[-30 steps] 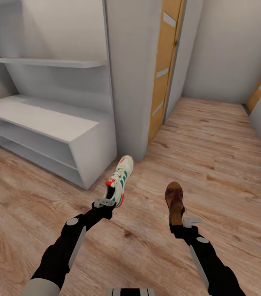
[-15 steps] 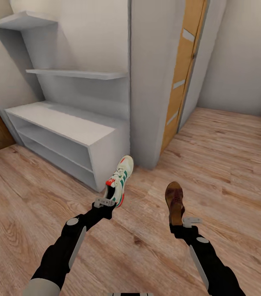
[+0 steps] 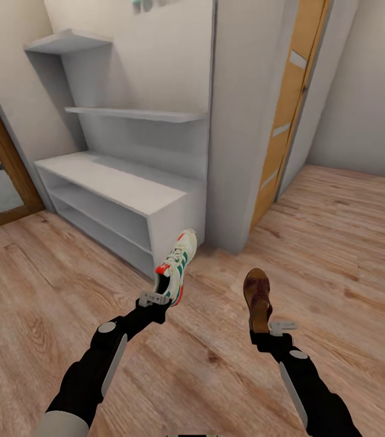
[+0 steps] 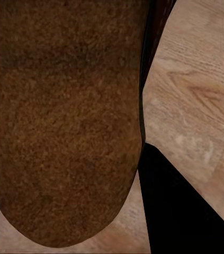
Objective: Pick up the two gym shoes and the two sandals from the corridor floor and place them onto the hallstand (shoe rack) in the corridor, making sure they are on the rack and not on the floor. Arrange them so the two gym shoes are next to each other and the two sandals are next to each other.
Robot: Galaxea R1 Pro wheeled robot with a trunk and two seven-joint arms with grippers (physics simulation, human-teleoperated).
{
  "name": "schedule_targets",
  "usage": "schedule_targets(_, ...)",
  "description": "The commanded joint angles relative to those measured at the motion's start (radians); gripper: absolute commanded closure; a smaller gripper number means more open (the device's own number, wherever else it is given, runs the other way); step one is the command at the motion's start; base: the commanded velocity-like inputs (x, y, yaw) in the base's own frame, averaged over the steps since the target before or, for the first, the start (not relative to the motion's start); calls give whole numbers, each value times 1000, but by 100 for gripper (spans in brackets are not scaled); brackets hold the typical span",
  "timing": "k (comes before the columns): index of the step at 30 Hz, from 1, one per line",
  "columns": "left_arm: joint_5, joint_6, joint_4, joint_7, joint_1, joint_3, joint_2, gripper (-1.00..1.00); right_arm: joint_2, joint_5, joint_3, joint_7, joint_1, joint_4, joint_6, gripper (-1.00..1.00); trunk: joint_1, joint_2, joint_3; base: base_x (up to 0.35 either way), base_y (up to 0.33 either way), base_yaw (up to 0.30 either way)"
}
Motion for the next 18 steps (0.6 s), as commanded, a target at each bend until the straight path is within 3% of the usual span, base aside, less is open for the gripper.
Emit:
schedule_targets(1,-4,5,-1,-5,0,1,0,100,1,-3,0,-2,0,-2,7,100,-1,0,-1,-216,180,76)
schedule_targets(18,-3,5,-1,-5,0,1,0,100,2,-1,0,-2,0,-2,7,100,-1,0,-1,-234,221,262)
